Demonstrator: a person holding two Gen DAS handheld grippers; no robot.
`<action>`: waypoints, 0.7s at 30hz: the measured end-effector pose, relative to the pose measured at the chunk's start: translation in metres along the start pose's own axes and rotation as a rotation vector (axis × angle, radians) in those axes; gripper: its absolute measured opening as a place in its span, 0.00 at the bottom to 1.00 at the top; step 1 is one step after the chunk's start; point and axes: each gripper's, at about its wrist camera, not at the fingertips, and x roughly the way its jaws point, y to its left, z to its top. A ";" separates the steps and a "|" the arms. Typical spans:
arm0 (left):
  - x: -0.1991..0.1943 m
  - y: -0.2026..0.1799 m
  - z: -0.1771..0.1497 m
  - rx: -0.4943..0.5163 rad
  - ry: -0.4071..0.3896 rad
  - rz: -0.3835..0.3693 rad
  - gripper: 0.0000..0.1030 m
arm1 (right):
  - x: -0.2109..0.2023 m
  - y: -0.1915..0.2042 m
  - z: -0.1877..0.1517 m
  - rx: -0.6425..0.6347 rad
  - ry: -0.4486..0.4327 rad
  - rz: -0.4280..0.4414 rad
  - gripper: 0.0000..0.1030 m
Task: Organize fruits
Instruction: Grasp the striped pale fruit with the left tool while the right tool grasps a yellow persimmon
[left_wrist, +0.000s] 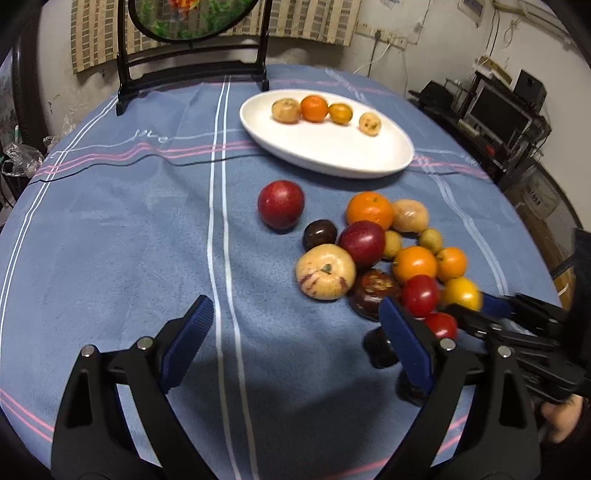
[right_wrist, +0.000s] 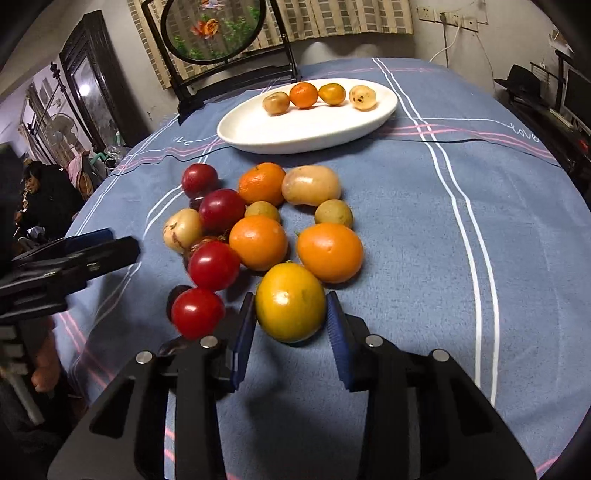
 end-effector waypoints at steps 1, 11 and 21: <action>0.005 0.001 0.001 0.000 0.012 0.006 0.90 | -0.003 -0.002 -0.001 0.005 -0.002 -0.002 0.37; 0.038 -0.002 0.016 0.014 0.044 -0.051 0.67 | -0.010 -0.010 -0.002 0.038 -0.007 0.043 0.37; 0.042 -0.011 0.015 0.031 0.037 -0.056 0.41 | -0.016 -0.014 -0.003 0.051 -0.020 0.051 0.37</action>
